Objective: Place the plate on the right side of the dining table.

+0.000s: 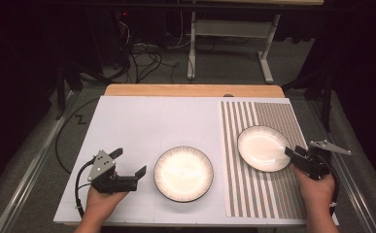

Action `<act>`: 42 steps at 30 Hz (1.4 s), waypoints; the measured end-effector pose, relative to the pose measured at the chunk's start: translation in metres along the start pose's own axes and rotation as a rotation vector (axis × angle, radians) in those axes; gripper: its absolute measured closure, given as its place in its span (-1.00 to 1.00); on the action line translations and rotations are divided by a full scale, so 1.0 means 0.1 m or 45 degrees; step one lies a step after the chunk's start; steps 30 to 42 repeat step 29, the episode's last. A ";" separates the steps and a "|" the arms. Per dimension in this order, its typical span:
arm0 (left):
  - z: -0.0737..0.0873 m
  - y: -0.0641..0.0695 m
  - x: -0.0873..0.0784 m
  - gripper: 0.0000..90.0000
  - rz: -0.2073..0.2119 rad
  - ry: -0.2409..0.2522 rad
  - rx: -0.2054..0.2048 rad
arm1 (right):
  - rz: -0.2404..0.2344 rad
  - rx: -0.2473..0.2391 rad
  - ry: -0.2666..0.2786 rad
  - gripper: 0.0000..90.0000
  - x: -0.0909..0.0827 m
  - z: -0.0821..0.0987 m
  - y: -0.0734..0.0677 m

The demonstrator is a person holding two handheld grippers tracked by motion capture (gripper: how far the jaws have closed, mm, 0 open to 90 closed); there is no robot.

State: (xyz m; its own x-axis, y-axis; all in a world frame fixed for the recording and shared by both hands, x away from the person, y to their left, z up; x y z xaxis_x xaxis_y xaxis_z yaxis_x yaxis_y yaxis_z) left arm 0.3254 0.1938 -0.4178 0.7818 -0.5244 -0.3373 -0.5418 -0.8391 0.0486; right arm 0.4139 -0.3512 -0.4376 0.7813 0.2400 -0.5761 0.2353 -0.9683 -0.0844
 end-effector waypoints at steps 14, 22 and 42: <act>0.04 0.05 0.02 -1.00 0.009 -0.007 0.016 | -0.331 -0.257 0.210 -0.65 -0.36 -0.04 -0.84; 0.03 0.04 -0.03 -1.00 0.010 0.012 0.003 | -0.422 -0.380 0.283 -0.98 -0.48 0.01 -1.35; 0.02 0.01 -0.08 -1.00 0.008 0.019 -0.008 | -0.460 -0.434 0.312 -0.98 -0.55 0.01 -1.58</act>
Point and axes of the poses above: each handheld gripper's, and its own axes: x roughly forward along the jaws, z roughly out of its underside, y roughly to its right, the point moved 5 cm from there along x, roughly forward along the jaws, and after that the axes turned 1 degree about -y, right-handed, at the moved point
